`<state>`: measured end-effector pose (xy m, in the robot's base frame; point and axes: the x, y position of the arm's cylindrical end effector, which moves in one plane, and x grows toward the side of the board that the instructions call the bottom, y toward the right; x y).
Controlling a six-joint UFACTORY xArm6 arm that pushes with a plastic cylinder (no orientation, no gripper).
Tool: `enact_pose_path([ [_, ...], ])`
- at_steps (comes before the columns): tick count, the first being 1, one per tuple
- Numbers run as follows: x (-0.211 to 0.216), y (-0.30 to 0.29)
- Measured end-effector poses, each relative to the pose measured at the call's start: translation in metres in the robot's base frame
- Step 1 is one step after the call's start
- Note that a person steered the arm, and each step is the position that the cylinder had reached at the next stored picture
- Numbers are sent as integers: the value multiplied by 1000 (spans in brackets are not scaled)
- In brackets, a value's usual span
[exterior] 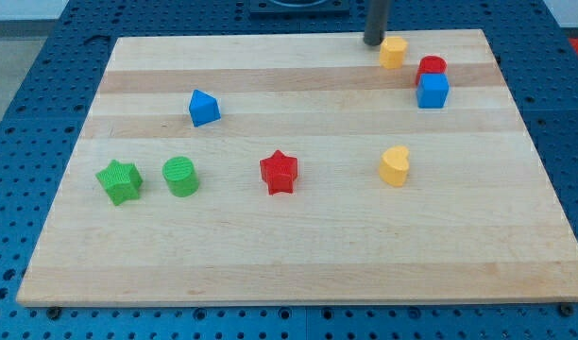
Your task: Place hexagon above the red circle
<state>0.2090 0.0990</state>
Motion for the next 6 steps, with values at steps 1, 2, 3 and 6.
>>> enact_pose_path([
  [1, 17, -21],
  [2, 38, -16],
  [3, 39, 17],
  [6, 14, 48],
])
